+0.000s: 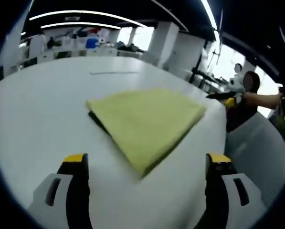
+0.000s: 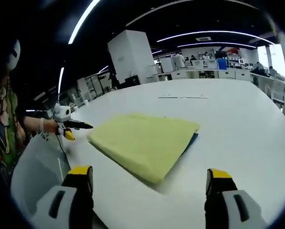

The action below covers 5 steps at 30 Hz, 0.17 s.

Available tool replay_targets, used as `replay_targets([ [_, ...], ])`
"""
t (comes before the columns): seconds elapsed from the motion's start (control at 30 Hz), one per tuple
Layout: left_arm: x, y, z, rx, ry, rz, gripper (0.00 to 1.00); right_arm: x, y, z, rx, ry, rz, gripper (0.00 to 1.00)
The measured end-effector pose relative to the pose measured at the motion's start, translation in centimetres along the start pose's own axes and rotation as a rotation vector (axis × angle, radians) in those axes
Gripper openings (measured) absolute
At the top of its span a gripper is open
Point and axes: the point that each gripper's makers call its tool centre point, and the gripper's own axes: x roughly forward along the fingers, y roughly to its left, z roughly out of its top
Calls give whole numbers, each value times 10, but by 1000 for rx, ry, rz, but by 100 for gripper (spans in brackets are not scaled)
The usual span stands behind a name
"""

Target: Fold the garment on the visible template until the final outline fits inside the template.

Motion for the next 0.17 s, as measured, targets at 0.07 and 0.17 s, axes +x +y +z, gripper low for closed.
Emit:
replay_targets([
  [0.07,1,-2,4,-3,-29,-5,97,1,0,0,3,17,-3,100],
  [0.17,1,-4,5,3,-20,3,96,1,0,8,2,-19,-5,100],
])
